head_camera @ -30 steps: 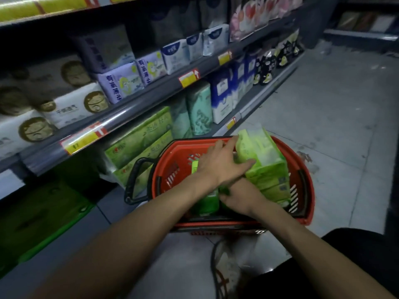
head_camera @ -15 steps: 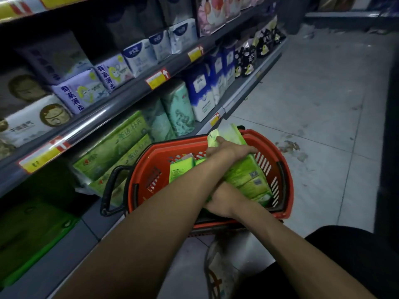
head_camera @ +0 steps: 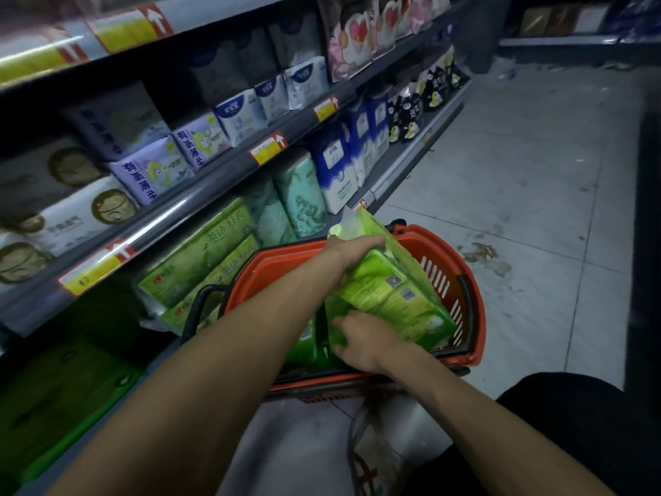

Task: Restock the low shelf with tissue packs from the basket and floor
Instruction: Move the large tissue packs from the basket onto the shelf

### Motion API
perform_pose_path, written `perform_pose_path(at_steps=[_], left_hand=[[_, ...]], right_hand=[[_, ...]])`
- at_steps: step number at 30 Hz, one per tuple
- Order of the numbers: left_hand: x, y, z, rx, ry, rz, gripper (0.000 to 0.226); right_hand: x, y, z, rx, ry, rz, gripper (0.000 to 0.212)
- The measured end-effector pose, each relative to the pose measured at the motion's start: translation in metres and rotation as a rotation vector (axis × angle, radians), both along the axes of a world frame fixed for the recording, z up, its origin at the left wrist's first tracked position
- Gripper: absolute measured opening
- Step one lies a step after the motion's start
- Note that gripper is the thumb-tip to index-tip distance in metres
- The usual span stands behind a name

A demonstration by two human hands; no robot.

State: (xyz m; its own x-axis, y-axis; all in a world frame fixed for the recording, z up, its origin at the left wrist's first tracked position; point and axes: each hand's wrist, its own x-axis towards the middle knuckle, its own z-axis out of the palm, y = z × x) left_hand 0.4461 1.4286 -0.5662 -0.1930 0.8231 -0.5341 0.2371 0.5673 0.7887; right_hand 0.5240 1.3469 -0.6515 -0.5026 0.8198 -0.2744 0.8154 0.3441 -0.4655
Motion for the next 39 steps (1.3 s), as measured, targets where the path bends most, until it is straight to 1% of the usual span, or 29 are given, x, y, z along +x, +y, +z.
perform_pose_path(at_steps=[3,6,8,11,15,16,18,20,23,24,27,28,30,31,32,33,34,36,37,39], left_hand=[[-0.034,-0.013,0.023,0.009,-0.114,0.032,0.107],[-0.076,-0.035,0.044,0.085,-0.132,0.019,0.092],[-0.108,-0.057,0.053,0.144,-0.180,0.038,0.079],[-0.156,-0.095,0.060,0.209,-0.243,0.106,0.078],[-0.204,-0.152,0.069,0.333,-0.335,0.244,0.058],[-0.214,-0.168,0.071,0.353,-0.342,0.288,0.056],[-0.236,-0.197,0.071,0.396,-0.347,0.350,0.062],[-0.258,-0.224,0.069,0.434,-0.360,0.397,0.068],[-0.288,-0.266,0.064,0.485,-0.379,0.449,0.076],[-0.297,-0.279,0.061,0.500,-0.382,0.457,0.079],[-0.318,-0.314,0.049,0.549,-0.396,0.483,0.080],[-0.322,-0.324,0.045,0.557,-0.407,0.501,0.082],[-0.328,-0.342,0.036,0.560,-0.430,0.538,0.084],[-0.331,-0.351,0.033,0.559,-0.437,0.555,0.084],[-0.334,-0.358,0.030,0.556,-0.445,0.568,0.081],[-0.336,-0.364,0.029,0.554,-0.456,0.571,0.077],[-0.338,-0.370,0.027,0.552,-0.469,0.567,0.073],[-0.341,-0.382,0.023,0.533,-0.483,0.558,0.078],[-0.342,-0.388,0.020,0.515,-0.498,0.558,0.083],[-0.344,-0.401,0.011,0.476,-0.548,0.586,0.089]], right_hand=[[-0.006,-0.003,0.001,0.025,0.002,0.017,0.052],[-0.012,-0.005,0.007,0.031,0.017,0.037,0.048],[-0.019,-0.008,0.012,0.041,0.041,0.051,0.047],[-0.033,-0.015,0.015,0.060,0.049,0.082,0.051],[-0.051,-0.021,0.015,0.088,0.010,0.103,0.052],[-0.056,-0.022,0.015,0.086,-0.001,0.109,0.052],[-0.067,-0.026,0.018,0.058,0.016,0.124,0.056],[-0.081,-0.032,0.021,0.016,0.103,0.144,0.056],[-0.102,-0.048,0.025,0.028,0.200,0.229,0.048],[-0.109,-0.054,0.025,0.001,0.213,0.242,0.045],[-0.125,-0.068,0.025,-0.081,0.178,0.279,0.030],[-0.128,-0.072,0.026,-0.070,0.159,0.292,0.025],[-0.136,-0.078,0.029,0.038,0.152,0.309,0.020],[-0.139,-0.083,0.033,0.073,0.223,0.307,0.019],[-0.140,-0.086,0.036,0.059,0.315,0.297,0.026],[-0.142,-0.089,0.040,-0.012,0.398,0.269,0.036],[-0.146,-0.090,0.046,-0.095,0.462,0.223,0.040],[-0.157,-0.092,0.056,-0.248,0.515,0.094,0.029],[-0.163,-0.094,0.059,-0.347,0.552,-0.009,0.027],[-0.176,-0.100,0.061,-0.625,0.659,-0.240,0.019]])
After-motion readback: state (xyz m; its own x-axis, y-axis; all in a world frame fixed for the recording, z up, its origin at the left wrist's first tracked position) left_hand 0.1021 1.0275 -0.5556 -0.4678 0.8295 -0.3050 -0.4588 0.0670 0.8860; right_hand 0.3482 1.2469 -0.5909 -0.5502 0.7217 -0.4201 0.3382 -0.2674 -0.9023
